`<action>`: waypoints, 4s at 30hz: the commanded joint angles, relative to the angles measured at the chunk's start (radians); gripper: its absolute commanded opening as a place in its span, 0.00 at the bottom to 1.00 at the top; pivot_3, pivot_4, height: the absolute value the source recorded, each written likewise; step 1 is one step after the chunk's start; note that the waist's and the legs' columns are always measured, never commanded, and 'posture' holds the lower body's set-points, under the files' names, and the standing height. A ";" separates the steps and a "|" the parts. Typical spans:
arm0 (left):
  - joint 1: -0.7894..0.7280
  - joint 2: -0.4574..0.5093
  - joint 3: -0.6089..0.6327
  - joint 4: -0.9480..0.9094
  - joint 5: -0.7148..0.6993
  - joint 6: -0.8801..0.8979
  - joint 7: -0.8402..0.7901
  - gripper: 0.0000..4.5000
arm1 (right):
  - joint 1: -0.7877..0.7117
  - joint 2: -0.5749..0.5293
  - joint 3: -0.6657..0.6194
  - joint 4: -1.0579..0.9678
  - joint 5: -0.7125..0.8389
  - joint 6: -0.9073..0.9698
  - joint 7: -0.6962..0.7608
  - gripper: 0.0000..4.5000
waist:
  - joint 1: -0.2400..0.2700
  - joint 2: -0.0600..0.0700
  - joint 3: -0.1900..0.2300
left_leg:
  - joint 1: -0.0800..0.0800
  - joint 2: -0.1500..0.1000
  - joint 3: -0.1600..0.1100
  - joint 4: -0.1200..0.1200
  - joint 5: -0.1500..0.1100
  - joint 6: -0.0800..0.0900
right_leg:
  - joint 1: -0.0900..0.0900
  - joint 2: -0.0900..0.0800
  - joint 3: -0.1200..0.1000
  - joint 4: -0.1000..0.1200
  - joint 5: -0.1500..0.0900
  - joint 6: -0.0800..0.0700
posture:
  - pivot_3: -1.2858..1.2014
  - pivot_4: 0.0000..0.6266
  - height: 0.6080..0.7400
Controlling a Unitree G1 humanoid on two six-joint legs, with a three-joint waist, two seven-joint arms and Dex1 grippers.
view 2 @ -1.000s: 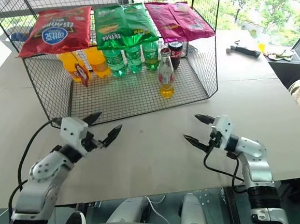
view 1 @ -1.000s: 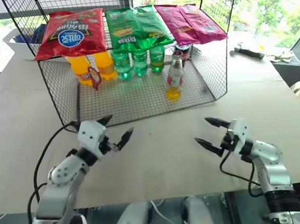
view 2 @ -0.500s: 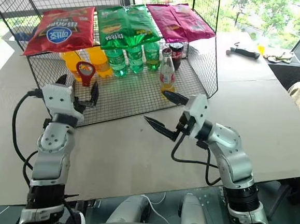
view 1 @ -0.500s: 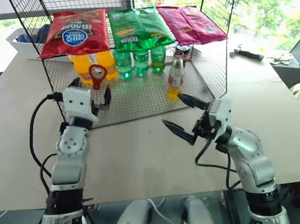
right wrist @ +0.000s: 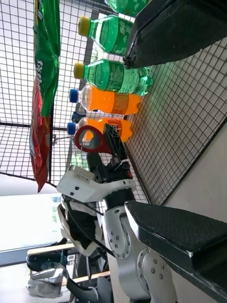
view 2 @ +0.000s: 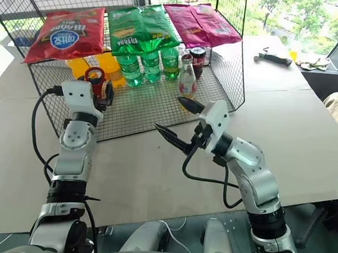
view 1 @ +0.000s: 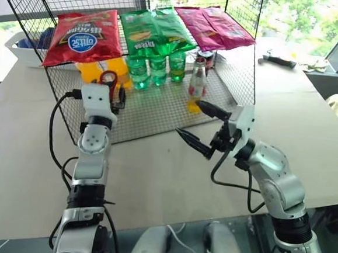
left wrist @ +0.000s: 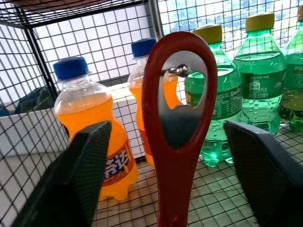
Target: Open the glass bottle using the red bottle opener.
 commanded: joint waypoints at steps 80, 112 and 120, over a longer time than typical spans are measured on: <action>0.192 -0.209 -0.098 -0.368 -1.243 0.818 -0.594 0.00 | -0.292 -0.110 -0.205 0.048 0.691 1.029 -0.155 0.40 | 0.000 0.000 0.000 | -0.001 0.000 0.000 0.000 0.000 0.000 | 0.000 0.000 0.000 -0.002 0.000 0.000 | 0.52 0.24 1.00; 0.197 -0.232 -0.139 -0.364 -1.139 0.772 -0.600 0.70 | -0.283 -0.020 -0.259 0.076 0.854 1.155 -0.316 0.00 | -0.001 0.000 0.001 | -0.002 0.000 -0.001 0.000 0.000 0.000 | -0.001 0.000 0.000 -0.003 0.000 0.000 | 0.52 0.24 1.00; 0.219 -0.208 -0.124 -0.390 -1.146 0.788 -0.625 0.81 | -0.279 -0.063 -0.266 0.081 0.882 1.154 -0.306 0.00 | -0.001 0.000 0.001 | -0.003 0.000 -0.001 -0.001 0.000 0.000 | -0.002 0.000 0.000 -0.003 0.000 0.000 | 0.52 0.24 1.00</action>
